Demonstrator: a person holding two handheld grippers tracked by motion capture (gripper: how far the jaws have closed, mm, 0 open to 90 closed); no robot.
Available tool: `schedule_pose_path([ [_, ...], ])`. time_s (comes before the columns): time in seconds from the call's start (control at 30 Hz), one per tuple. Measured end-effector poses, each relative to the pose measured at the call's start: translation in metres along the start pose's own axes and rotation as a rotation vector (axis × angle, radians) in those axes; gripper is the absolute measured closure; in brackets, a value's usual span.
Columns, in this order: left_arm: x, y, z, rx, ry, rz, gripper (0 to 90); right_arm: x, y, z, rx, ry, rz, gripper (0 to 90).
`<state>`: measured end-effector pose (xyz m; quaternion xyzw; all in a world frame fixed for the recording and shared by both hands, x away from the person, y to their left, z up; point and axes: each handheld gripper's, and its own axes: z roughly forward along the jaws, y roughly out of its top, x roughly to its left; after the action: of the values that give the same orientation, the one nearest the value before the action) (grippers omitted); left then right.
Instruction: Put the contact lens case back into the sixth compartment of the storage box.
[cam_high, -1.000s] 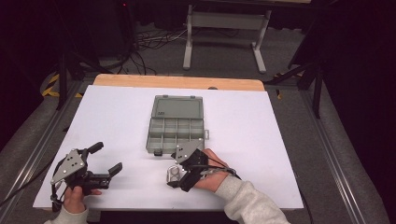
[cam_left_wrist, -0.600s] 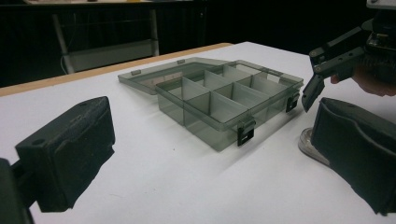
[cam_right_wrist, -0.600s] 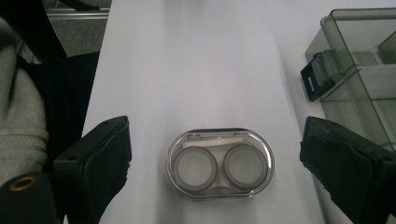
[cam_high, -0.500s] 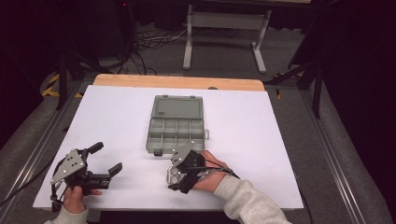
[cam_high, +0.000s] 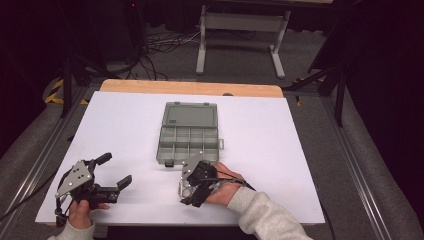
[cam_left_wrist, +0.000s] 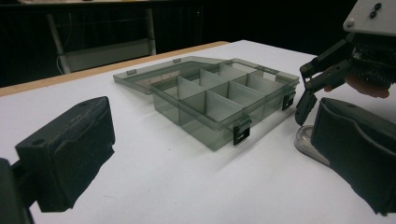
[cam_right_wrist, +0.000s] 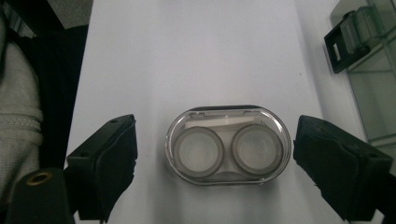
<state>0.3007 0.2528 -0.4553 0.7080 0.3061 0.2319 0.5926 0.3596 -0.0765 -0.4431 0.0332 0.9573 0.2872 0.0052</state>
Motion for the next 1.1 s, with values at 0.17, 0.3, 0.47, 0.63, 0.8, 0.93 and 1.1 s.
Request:
schedule_pose_path([
  [0.17, 0.0003, -0.0001, -0.0002, -0.004, 0.001, -0.002, 0.4, -0.0016, -0.0002, 0.0040, 0.023, 0.005, 0.003, 16.9],
  [0.3, 0.0001, 0.0000, -0.0001, -0.001, 0.000, 0.000, 0.4, -0.0034, -0.0005, 0.0058, 0.039, -0.010, 0.001, 18.6],
  [0.47, 0.0005, 0.0000, -0.0003, -0.003, 0.002, -0.001, 0.4, -0.0039, -0.0009, 0.0088, 0.062, -0.010, -0.008, 24.1],
  [0.63, 0.0004, 0.0001, -0.0004, -0.004, 0.002, -0.001, 0.4, -0.0036, -0.0008, 0.0094, 0.065, -0.018, -0.021, 26.1],
  [0.8, 0.0004, 0.0000, -0.0002, -0.004, 0.002, -0.003, 0.4, -0.0030, -0.0009, 0.0089, 0.068, -0.022, -0.023, 26.2],
  [0.93, 0.0005, -0.0001, -0.0002, -0.003, 0.003, -0.004, 0.4, -0.0029, -0.0009, 0.0087, 0.068, -0.023, -0.023, 26.2],
  [1.1, 0.0007, -0.0003, -0.0001, -0.006, 0.005, -0.009, 0.4, -0.0015, 0.0015, 0.0021, 0.057, -0.037, -0.031, 26.2],
])
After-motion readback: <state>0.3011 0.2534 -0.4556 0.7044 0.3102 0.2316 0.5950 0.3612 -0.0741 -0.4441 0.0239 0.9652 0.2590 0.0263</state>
